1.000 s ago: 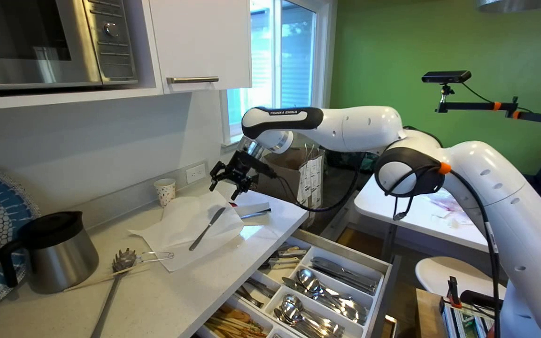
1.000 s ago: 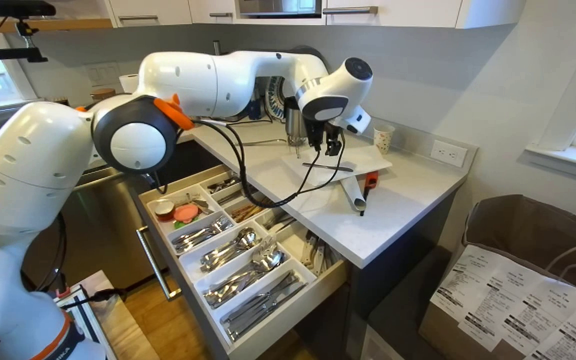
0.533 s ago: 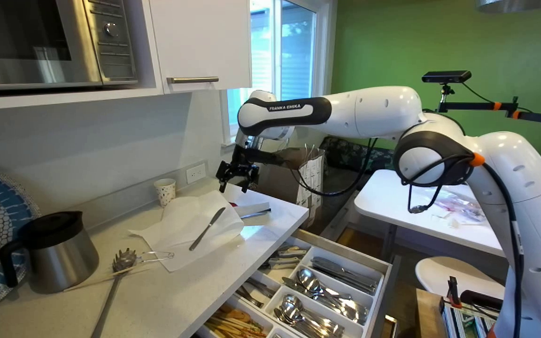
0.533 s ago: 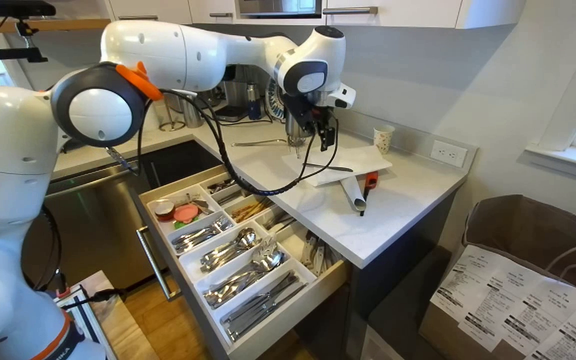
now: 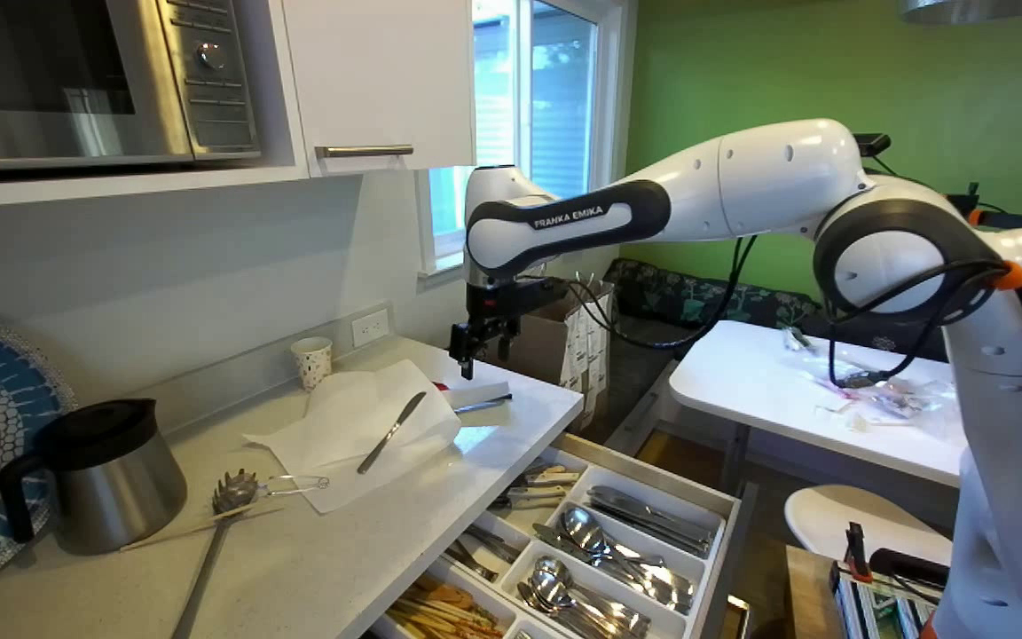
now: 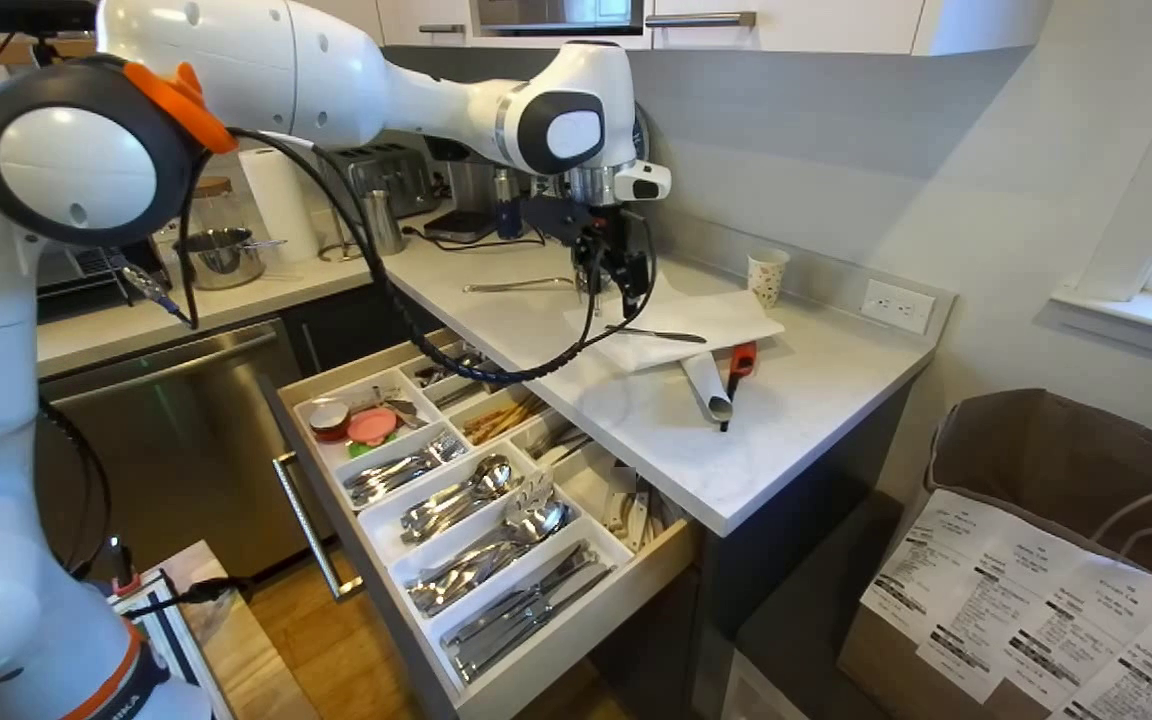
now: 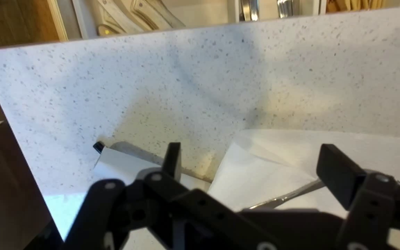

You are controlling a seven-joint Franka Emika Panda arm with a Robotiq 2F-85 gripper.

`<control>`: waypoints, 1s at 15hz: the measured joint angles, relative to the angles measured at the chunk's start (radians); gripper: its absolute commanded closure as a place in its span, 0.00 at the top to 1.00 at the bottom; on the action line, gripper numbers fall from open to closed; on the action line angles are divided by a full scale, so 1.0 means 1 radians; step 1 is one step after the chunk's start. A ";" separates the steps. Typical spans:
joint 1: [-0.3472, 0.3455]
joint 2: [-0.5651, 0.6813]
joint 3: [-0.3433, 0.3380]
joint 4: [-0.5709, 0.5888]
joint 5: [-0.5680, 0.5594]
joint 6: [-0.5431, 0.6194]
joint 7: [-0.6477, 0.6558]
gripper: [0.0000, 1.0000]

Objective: Remove the knife from the drawer

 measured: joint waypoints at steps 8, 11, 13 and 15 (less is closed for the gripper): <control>0.000 -0.261 0.068 -0.397 0.025 0.176 0.044 1.00; 0.000 -0.341 0.090 -0.565 0.043 0.359 0.071 1.00; 0.003 -0.398 0.106 -0.679 0.046 0.532 0.073 1.00; 0.007 -0.449 0.117 -0.758 0.047 0.613 0.075 1.00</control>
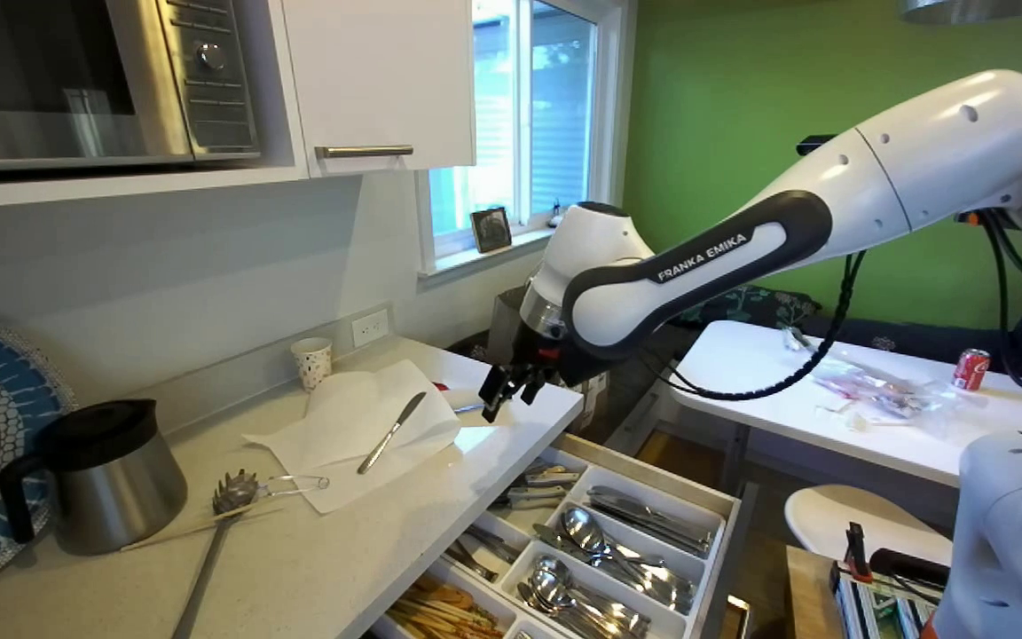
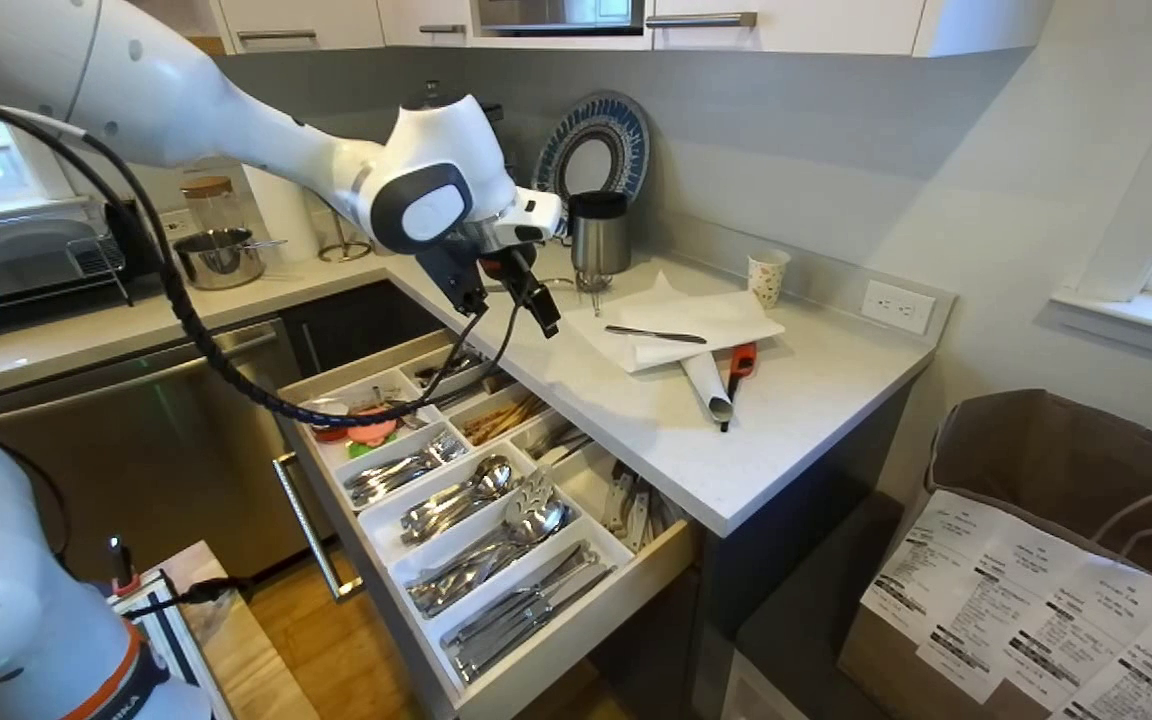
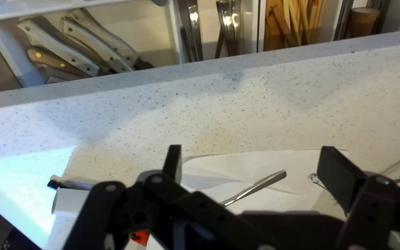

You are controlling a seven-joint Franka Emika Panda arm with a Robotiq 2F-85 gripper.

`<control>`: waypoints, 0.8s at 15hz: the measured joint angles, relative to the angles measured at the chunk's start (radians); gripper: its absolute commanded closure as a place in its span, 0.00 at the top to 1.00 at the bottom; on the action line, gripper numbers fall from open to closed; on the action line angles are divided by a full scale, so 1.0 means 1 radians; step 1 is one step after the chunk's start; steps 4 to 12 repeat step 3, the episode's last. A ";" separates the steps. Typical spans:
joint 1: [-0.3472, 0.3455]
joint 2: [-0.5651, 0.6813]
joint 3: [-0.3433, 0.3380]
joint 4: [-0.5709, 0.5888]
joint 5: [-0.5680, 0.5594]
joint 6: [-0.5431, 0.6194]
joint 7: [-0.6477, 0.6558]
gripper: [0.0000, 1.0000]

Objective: Remove the knife from the drawer

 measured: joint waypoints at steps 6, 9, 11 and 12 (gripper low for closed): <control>0.000 -0.035 0.002 -0.030 0.000 0.008 0.001 1.00; 0.000 -0.035 0.002 -0.030 0.000 0.008 0.001 1.00; 0.000 -0.035 0.002 -0.030 0.000 0.008 0.001 1.00; 0.000 -0.035 0.002 -0.030 0.000 0.008 0.001 1.00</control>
